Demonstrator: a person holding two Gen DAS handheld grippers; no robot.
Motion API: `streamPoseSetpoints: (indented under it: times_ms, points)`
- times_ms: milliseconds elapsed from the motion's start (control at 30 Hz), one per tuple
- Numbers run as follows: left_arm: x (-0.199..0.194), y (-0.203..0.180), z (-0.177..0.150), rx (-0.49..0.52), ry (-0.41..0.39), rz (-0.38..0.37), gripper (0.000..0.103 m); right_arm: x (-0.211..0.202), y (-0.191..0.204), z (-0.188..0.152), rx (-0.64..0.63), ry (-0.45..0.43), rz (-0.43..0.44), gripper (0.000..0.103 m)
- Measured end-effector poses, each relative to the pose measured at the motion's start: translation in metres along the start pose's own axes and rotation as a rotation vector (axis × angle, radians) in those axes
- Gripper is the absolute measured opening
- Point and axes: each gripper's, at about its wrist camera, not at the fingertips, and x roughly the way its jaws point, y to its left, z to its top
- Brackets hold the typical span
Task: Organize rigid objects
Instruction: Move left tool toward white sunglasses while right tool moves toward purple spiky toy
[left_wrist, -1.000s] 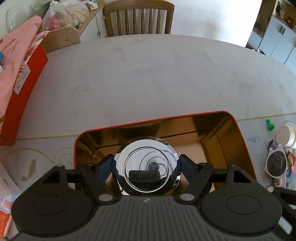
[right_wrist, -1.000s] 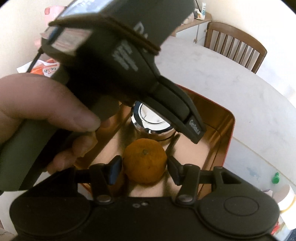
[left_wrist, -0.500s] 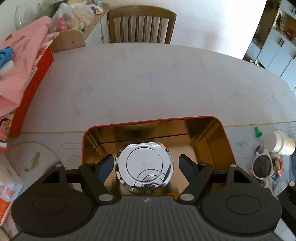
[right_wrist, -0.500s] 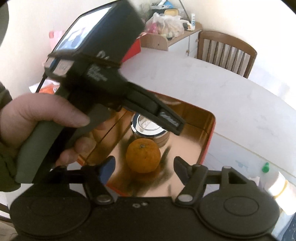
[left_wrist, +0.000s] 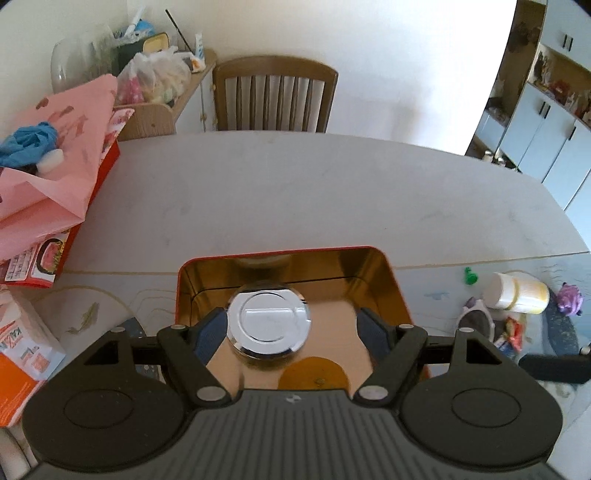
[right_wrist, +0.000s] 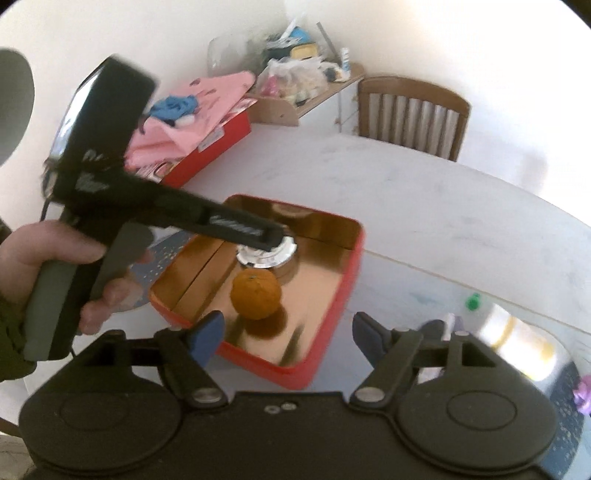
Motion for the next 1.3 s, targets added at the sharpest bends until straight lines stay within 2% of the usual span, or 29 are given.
streamPoseSetpoints:
  times_ms: [200,300,633,833,1033,1300]
  points:
    - [-0.018,-0.017,-0.004,-0.013,-0.030,-0.017,0.077,-0.030,-0.033,-0.016,0.084,-0.050,-0.022,0.081]
    - [-0.027,-0.028,-0.008,-0.014,-0.045,-0.023,0.084,-0.047,-0.050,-0.028,0.096,-0.076,-0.040,0.083]
    - [-0.042,-0.074,-0.022,-0.021,-0.072,-0.044,0.085,-0.083,-0.118,-0.066,0.190,-0.105,-0.128,0.093]
    - [-0.036,-0.109,-0.030,-0.002,-0.076,-0.057,0.085,-0.092,-0.162,-0.083,0.234,-0.106,-0.178,0.094]
    - [-0.018,-0.141,-0.043,0.019,-0.046,-0.060,0.085,-0.093,-0.201,-0.095,0.255,-0.093,-0.225,0.094]
    - [0.014,-0.166,-0.055,0.021,-0.002,-0.023,0.085,-0.088,-0.244,-0.111,0.274,-0.060,-0.243,0.094]
